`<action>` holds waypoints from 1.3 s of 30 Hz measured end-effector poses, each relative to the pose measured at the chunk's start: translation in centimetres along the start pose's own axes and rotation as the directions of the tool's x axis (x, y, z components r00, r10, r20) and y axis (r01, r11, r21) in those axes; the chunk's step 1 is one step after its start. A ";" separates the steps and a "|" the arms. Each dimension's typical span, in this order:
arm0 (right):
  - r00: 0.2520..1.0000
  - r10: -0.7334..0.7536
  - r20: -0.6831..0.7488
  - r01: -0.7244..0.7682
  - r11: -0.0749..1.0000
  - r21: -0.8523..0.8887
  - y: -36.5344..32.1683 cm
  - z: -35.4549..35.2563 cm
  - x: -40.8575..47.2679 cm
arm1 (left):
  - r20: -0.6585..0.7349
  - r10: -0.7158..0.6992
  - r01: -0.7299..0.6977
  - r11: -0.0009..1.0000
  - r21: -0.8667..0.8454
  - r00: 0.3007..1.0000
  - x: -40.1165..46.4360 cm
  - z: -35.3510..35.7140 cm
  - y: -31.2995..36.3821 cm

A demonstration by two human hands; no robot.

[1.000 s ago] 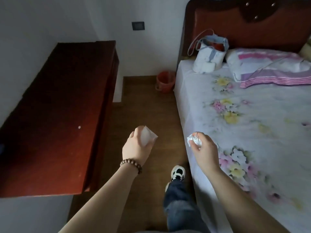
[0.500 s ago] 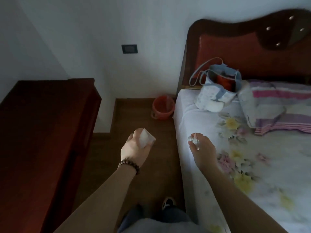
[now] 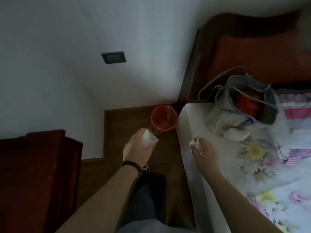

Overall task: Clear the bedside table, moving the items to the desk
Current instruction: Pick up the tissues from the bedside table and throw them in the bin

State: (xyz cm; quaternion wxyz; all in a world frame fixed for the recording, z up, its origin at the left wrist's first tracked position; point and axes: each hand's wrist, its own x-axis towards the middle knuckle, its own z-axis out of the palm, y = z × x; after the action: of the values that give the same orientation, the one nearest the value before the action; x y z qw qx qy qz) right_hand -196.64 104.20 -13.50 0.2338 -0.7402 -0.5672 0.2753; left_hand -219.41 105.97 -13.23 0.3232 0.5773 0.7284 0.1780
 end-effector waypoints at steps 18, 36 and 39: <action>0.974 0.221 0.056 -0.220 0.975 -0.024 7.8 14.7 23.1 | 0.335 0.010 -0.046 0.994 0.101 0.942 33.6 18.8 -6.1; 0.965 0.125 0.229 -0.148 0.985 0.086 11.1 27.5 35.6 | 0.138 -0.058 0.015 0.956 0.294 0.989 37.2 20.6 -13.8; 0.944 0.132 0.303 -0.146 0.989 0.024 12.3 30.5 37.2 | 0.117 -0.076 0.040 0.957 0.286 0.990 36.3 20.0 -14.5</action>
State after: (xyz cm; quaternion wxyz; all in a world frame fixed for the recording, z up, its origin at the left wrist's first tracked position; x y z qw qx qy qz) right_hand -200.82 138.18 -49.42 0.1419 -0.7222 -0.5359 0.4137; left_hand -220.96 134.45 -46.56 0.2882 0.6061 0.7409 0.0254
